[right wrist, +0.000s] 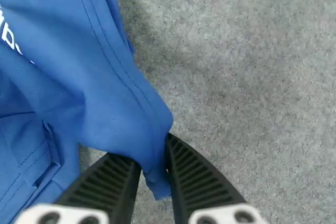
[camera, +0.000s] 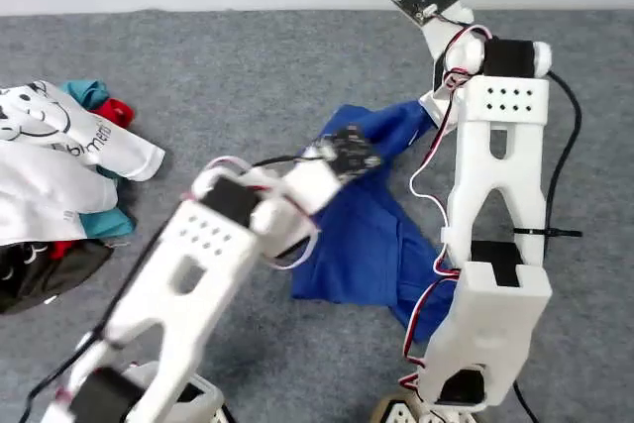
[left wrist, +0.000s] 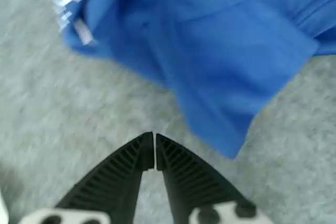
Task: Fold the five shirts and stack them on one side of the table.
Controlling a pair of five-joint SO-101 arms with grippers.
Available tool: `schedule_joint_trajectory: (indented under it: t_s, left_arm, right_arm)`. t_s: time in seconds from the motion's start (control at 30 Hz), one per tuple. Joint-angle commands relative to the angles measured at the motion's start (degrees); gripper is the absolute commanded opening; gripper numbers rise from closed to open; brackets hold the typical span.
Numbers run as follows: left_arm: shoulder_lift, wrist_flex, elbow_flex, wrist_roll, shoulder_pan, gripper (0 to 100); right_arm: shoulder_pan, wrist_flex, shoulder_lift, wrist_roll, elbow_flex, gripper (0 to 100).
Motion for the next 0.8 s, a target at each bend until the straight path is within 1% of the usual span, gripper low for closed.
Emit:
schedule_joint_trajectory:
  t_s: [0.0,0.1,0.2,0.27,0.5,0.63,0.77]
  left_arm:
    - [8.09,0.7,-7.16,-0.79,5.71,2]
    - [16.09,1.85,-11.38,-0.79,9.05,3]
    - [23.47,4.4,-17.1,-0.62,11.34,10]
    - [28.04,6.15,-21.05,-0.53,12.57,13]
    - [40.26,10.11,-32.04,-0.53,16.35,14]
    - [43.96,11.25,-34.95,-0.53,19.08,14]
    - [44.66,11.16,-35.47,-0.53,21.01,14]
  right_arm:
    - [0.75,0.84,-0.75,0.44,-0.53,0.9]
    - [0.84,1.8,-0.75,0.44,-0.53,0.9]
    - [0.84,1.89,-0.75,0.44,-0.53,0.9]
    - [0.84,1.54,-0.75,0.44,-0.53,0.9]
    - [0.92,1.19,-0.66,0.44,-0.53,0.9]
    - [2.07,-0.04,-0.57,0.44,-0.53,0.9]
    - [3.38,-0.48,-0.48,0.44,-0.53,0.9]
